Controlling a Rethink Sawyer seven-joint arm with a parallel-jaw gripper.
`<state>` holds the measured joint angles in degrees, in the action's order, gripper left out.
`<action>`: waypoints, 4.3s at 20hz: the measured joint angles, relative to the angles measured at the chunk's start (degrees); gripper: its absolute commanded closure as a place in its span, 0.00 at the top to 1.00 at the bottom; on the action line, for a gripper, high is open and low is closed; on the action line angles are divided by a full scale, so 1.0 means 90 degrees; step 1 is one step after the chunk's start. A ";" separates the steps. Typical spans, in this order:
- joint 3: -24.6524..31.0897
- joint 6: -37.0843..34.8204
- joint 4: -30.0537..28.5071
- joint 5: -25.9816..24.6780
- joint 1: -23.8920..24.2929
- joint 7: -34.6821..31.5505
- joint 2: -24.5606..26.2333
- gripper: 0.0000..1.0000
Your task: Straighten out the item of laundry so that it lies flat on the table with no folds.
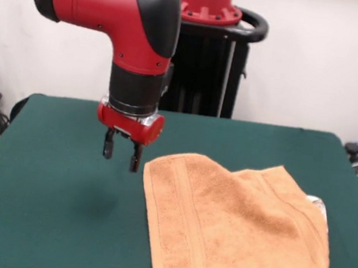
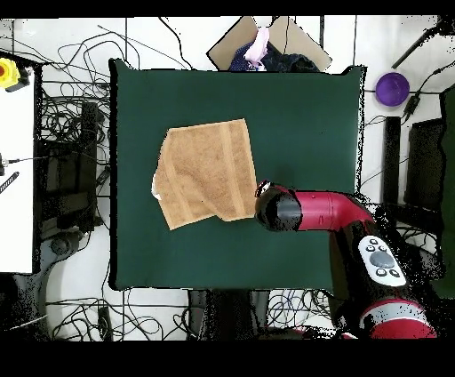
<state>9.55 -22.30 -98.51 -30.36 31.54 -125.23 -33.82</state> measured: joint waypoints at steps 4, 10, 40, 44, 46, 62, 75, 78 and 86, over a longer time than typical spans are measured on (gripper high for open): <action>-0.0014 0.0253 -0.0005 -0.0382 -0.0049 0.0000 -0.0003 1.00; -0.0016 0.0352 -0.0021 -0.0550 -0.0058 0.0000 -0.0003 1.00; -0.0045 0.1547 -0.0927 -0.0590 -0.0259 0.0000 0.0032 1.00; 0.0538 0.1546 -0.1104 -0.0676 0.0394 0.0000 0.0150 1.00; 0.0766 0.1544 -0.1157 -0.0748 0.0586 0.0004 0.0212 1.00; 0.1112 0.1122 -0.1202 -0.1026 0.0221 0.0011 0.0078 1.00; 0.1078 0.1098 -0.1187 -0.1075 0.0351 0.0011 0.0126 1.00; 0.1077 0.1099 -0.1186 -0.1075 0.0541 0.0011 0.0236 1.00; 0.1064 0.1106 -0.1185 -0.1075 0.0542 0.0011 0.0354 1.00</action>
<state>19.13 -12.35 -109.17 -40.03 36.42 -125.13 -30.64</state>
